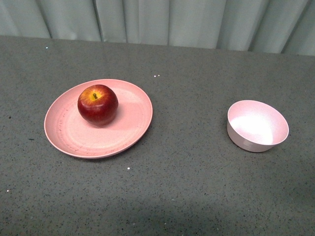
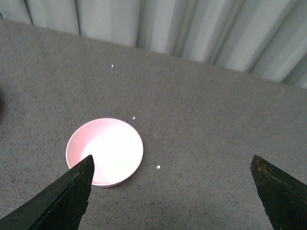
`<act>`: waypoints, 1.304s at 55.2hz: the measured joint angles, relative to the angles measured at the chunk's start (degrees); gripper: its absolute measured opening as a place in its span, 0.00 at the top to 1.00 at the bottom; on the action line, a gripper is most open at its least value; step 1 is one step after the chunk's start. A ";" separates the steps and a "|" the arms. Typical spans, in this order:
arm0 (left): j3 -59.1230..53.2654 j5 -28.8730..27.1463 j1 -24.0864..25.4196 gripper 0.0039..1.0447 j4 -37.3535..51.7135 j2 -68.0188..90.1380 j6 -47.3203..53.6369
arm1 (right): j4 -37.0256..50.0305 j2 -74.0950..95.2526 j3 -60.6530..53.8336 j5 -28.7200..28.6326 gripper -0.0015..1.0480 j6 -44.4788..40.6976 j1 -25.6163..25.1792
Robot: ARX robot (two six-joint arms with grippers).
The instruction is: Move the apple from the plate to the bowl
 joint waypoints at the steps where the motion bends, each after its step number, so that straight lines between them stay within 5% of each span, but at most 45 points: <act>1: 0.00 0.00 0.00 0.06 0.00 0.00 -0.02 | 0.17 2.97 1.14 -0.24 0.09 0.04 0.15; 23: 0.00 0.00 0.00 0.06 0.00 0.00 -0.02 | -10.51 40.57 25.49 -0.44 0.09 0.66 9.09; 60: 0.00 0.00 0.00 0.06 0.00 0.00 -0.02 | -17.62 60.13 41.11 1.33 0.09 0.87 15.26; 72: 0.00 0.00 0.00 0.06 0.00 0.00 -0.02 | -18.51 62.29 42.93 1.90 0.42 0.90 15.52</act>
